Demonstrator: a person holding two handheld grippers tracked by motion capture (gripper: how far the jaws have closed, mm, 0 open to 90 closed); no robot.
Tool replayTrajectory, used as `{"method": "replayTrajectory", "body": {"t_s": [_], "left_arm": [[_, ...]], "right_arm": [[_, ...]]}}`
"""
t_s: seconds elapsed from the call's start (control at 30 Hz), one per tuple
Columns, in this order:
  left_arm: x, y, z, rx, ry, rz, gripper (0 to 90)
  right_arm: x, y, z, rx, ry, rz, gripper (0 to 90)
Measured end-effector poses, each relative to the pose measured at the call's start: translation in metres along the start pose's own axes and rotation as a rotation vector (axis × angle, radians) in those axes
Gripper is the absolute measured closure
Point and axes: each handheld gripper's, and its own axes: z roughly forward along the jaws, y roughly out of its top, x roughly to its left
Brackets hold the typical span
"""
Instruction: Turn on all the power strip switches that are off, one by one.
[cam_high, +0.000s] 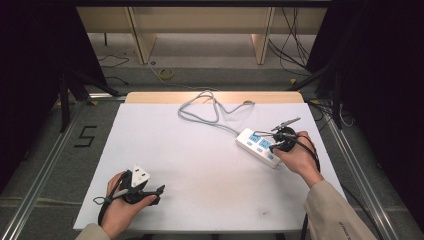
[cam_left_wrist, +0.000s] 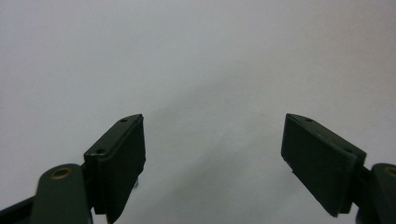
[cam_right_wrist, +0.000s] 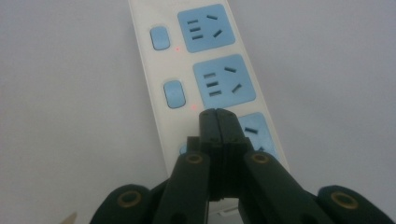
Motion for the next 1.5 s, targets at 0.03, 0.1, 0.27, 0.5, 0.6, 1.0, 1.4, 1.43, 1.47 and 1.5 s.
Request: {"method": "replayTrajectory", "body": {"t_s": [0.03, 0.1, 0.27, 0.5, 0.6, 1.0, 1.4, 1.43, 1.47, 1.5], "left_arm": [[0.0, 0.0, 0.0001, -0.001, 0.0, 0.0, 21.9], [-0.0001, 0.0, 0.0, 0.0, 0.0, 0.0, 21.9], [-0.0002, 0.0, 0.0, 0.0, 0.0, 0.0, 21.9], [-0.0003, -0.0001, -0.0002, 0.002, -0.001, 0.0, 21.9], [-0.0001, 0.0, 0.0, 0.003, -0.002, 0.003, 22.0], [-0.001, -0.0001, 0.0007, 0.001, -0.002, -0.004, 22.0], [-0.001, -0.0001, 0.0012, 0.002, -0.003, -0.001, 22.0], [-0.0011, -0.0001, 0.0013, 0.002, -0.003, 0.0, 22.0], [-0.0012, -0.0001, 0.0013, 0.003, -0.004, 0.001, 22.0], [-0.0013, -0.0001, 0.0015, 0.002, -0.003, 0.002, 22.0]], "right_arm": [[-0.0002, -0.0004, 0.0, 0.002, 0.0, 0.0, 90.0], [-0.0007, -0.0012, -0.0002, 0.004, 0.001, 0.002, 90.0], [-0.0009, -0.0026, -0.0003, 0.007, 0.002, 0.003, 90.0], [-0.0005, -0.0046, -0.0003, 0.018, 0.006, 0.001, 90.0], [-0.001, -0.0054, -0.0001, 0.021, 0.008, 0.003, 90.0], [0.0014, -0.0046, 0.0007, 0.023, 0.013, -0.006, 90.0], [0.0036, -0.0033, 0.0029, 0.037, 0.022, -0.015, 90.0], [0.0036, -0.0033, 0.0029, 0.038, 0.022, -0.015, 90.0], [0.0037, -0.0032, 0.0029, 0.039, 0.022, -0.015, 90.0], [0.0037, -0.003, 0.003, 0.041, 0.022, -0.013, 90.0]]}}
